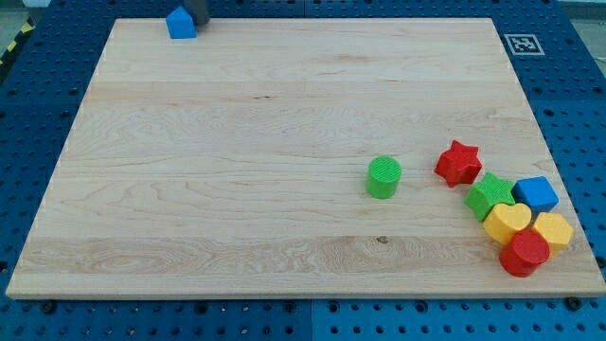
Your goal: Point at the yellow hexagon
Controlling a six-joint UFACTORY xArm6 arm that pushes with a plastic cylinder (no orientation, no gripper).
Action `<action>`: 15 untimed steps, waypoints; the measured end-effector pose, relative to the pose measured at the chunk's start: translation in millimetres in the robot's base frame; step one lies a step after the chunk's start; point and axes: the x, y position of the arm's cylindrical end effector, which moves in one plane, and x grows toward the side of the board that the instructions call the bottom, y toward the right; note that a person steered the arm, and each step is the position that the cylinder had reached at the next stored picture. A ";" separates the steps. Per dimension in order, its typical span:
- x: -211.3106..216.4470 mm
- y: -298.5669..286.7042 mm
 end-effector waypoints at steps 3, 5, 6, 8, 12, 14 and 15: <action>67.6 158.1; 191.1 227.6; 202.3 236.3; 214.6 329.4; 356.6 511.9; 386.9 495.5; 393.8 477.1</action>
